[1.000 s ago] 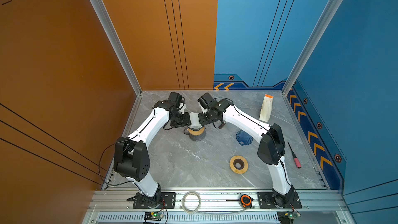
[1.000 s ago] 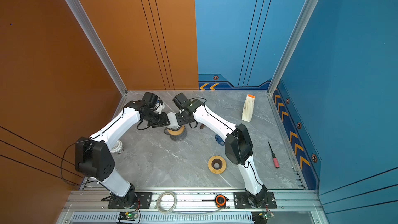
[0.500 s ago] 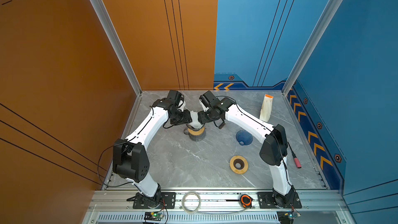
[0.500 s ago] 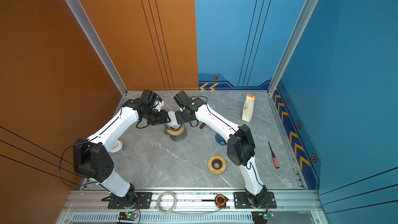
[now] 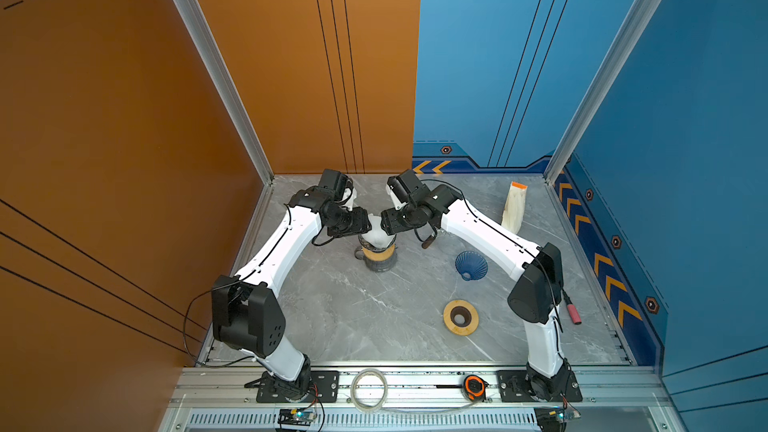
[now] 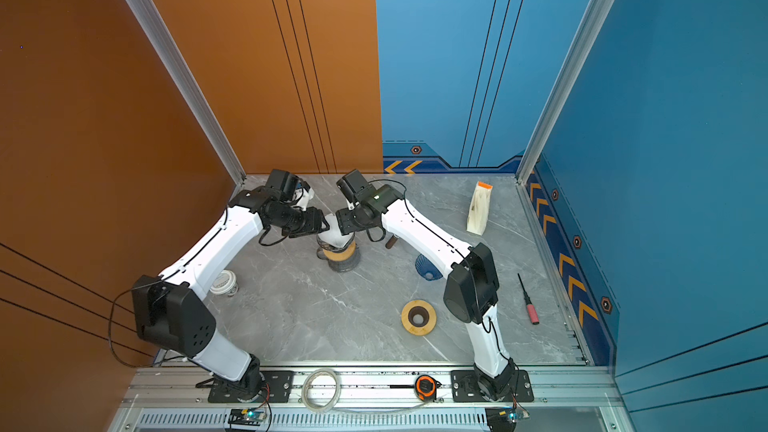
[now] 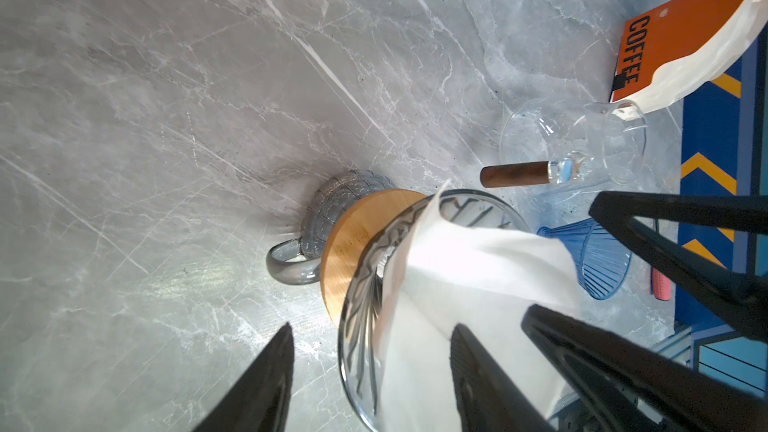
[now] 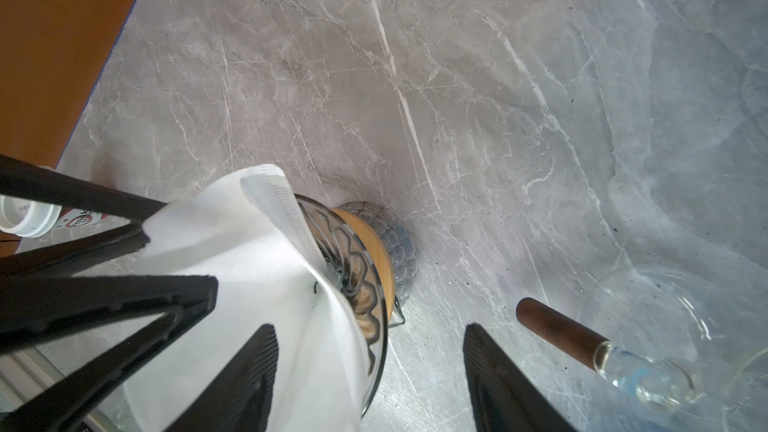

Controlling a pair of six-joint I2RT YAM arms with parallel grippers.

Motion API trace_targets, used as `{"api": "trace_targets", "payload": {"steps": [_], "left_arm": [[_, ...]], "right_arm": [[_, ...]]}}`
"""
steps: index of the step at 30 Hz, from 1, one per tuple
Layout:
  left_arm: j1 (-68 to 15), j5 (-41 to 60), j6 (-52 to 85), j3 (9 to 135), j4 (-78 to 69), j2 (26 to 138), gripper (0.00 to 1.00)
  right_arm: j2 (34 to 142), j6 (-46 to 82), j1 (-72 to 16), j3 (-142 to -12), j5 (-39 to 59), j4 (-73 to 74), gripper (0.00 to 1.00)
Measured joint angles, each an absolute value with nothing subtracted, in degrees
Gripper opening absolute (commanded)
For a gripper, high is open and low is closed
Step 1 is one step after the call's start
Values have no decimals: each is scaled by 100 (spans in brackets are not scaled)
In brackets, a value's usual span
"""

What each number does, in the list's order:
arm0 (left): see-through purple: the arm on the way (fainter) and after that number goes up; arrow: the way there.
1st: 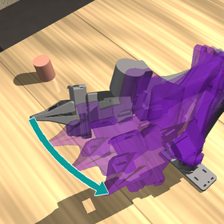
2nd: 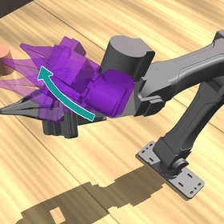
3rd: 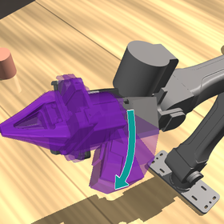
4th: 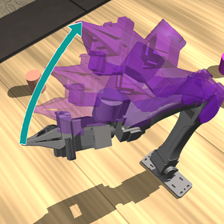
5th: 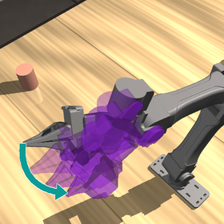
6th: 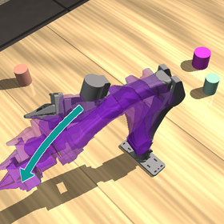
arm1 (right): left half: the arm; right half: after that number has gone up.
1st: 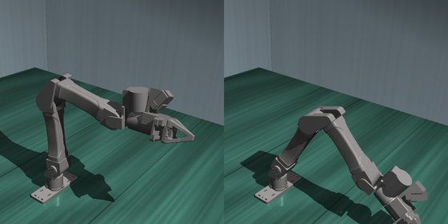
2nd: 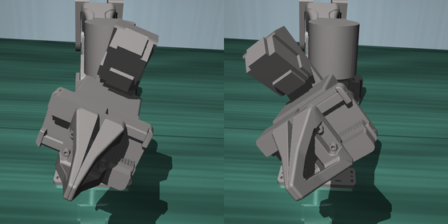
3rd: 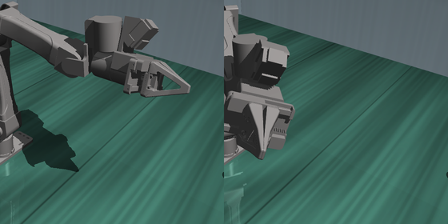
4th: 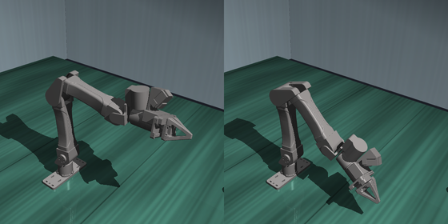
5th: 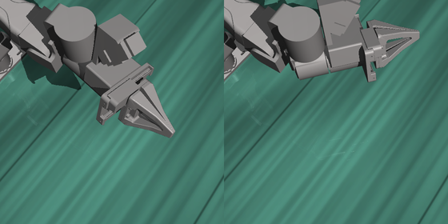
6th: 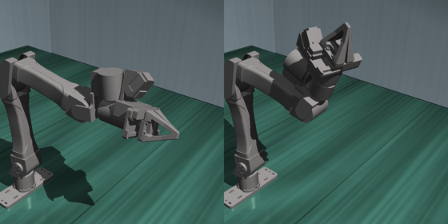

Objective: Place the coffee filter in the dripper
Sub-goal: 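Open both grippers and draw them back from the filled dripper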

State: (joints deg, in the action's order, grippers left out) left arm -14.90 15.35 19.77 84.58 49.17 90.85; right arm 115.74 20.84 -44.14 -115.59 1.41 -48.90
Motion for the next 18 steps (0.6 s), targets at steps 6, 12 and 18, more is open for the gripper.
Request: {"api": "trace_targets", "payload": {"steps": [6,12,18], "left_arm": [[-1498,1533,1876,8523,4915,8700,65],[-1546,1520,1752,8425,4790,8130,73],[-1767,1575,1643,7959,4416,7373,81]], "right_arm": [[10945,2084,-4427,-11155,123,-4672,71],[10121,2106,-4431,-10401,119,-4309,71],[9120,2290,-4442,-9336,-34,-4058,72]]}}
